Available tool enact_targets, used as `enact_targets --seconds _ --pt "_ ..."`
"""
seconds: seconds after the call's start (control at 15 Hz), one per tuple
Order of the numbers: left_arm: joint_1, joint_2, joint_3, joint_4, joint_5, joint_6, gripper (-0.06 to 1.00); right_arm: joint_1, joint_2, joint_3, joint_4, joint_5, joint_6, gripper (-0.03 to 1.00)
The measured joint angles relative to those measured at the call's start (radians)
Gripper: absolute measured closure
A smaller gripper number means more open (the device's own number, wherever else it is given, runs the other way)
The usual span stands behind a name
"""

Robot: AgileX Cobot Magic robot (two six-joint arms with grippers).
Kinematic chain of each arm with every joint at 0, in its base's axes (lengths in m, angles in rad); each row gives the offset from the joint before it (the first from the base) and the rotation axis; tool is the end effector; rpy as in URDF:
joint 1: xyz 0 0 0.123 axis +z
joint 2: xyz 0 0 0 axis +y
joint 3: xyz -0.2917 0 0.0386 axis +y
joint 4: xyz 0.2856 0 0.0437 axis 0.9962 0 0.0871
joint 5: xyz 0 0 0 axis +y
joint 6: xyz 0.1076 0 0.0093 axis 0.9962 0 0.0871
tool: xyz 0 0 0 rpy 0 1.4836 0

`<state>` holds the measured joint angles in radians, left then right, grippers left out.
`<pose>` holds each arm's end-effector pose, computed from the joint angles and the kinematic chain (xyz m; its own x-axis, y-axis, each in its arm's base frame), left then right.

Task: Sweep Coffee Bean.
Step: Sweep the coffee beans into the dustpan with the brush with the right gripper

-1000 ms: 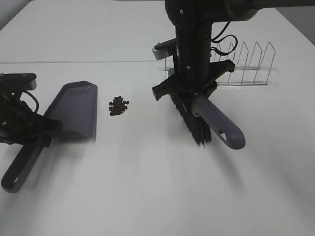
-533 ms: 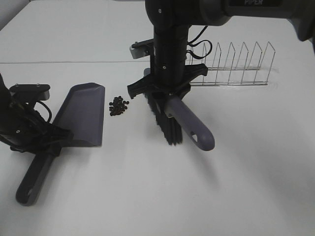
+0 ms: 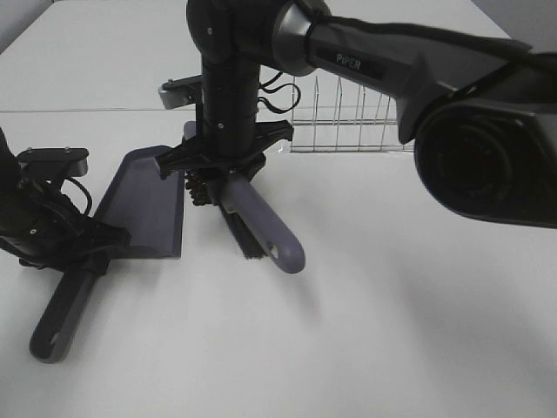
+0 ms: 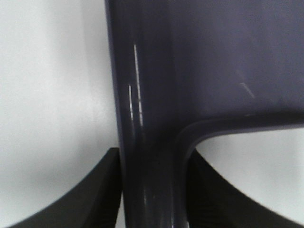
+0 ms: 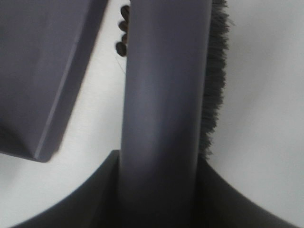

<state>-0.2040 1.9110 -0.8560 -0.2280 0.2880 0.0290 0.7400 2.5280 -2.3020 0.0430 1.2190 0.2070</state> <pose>0.3380 -0.0770 0.0559 -0.9541 0.0050 -0.2993 0.0427 0.9919 -0.1196 0.4192 0.3886 0.1325 -0.8537 -0.4818 -0.1978 -0.5046 0.8592 0.0850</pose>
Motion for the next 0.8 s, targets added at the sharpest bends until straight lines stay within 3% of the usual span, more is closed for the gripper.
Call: enact_targets --seconds 0.27,0.47,0.6,0.8 --pt "0.000 0.001 -0.001 -0.006 0.001 0.000 0.56 0.012 0.043 -0.099 0.176 0.003 -0.023 0.61" --pt "0.000 0.001 -0.001 -0.006 0.002 0.000 0.56 0.012 0.049 -0.173 0.188 0.007 -0.026 0.61" --pt "0.000 0.001 -0.001 -0.006 0.002 0.000 0.56 0.012 0.029 -0.211 0.135 0.007 -0.026 0.61" --pt "0.000 0.001 -0.001 -0.006 0.002 0.000 0.56 0.012 -0.055 -0.212 -0.033 0.009 -0.026 0.61"
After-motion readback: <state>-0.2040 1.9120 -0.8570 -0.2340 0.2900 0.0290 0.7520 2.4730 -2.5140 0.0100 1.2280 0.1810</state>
